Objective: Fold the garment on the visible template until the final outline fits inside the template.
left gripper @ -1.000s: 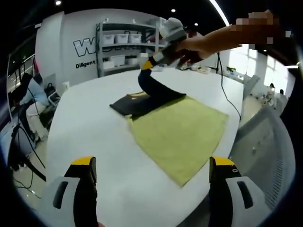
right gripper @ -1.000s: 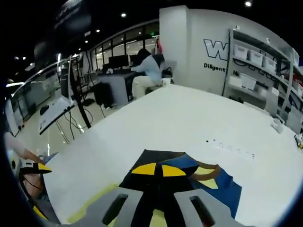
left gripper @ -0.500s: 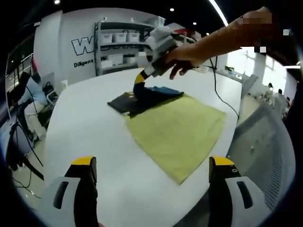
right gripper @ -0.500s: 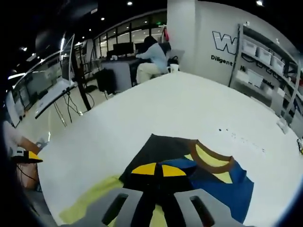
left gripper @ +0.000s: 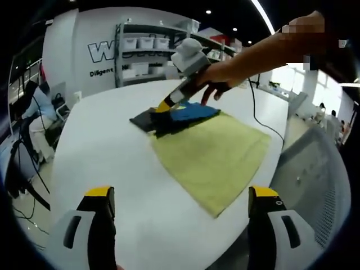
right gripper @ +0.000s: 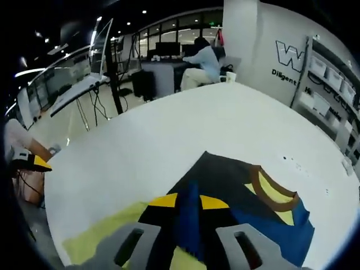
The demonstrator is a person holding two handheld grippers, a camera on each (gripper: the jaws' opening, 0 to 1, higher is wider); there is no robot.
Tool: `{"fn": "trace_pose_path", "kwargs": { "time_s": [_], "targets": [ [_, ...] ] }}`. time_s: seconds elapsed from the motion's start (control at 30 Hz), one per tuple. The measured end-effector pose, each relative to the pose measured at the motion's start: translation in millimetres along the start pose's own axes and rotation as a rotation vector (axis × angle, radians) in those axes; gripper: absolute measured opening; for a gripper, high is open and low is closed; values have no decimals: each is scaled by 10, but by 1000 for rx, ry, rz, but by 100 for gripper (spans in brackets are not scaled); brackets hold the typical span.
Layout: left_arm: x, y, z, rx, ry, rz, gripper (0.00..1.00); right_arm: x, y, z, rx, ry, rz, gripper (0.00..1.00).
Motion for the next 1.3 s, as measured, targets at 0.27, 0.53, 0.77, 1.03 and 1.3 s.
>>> {"fn": "trace_pose_path", "kwargs": {
  "time_s": [0.27,0.53,0.77,1.03,1.3],
  "targets": [
    [7,-70,81,14,7,-2,96,242,102,-80,-5,-3,42,14],
    [43,-90,127,13,17,-5,95,61,274,87,-50,-28,30,21],
    [52,-77,118,3,20,-5,95,-101,341,298,-83,-30,39,27],
    [51,-53,126,-5,15,-12,94,-148,444,310,-133,-28,-35,11],
    [46,-92,191,-6,19,-7,93,62,322,148,-108,-38,41,0]
  ]
}}
Point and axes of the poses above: the point that each gripper's makers call its tool centre point, and the gripper's own axes: z roughly forward along the fingers, x roughly to its right, y roughly out of its underside, the point moved 9 cm from there along -z, roughly backward along the fingers, and after that the axes turned 12 degrees about y, right-handed, at the moved point
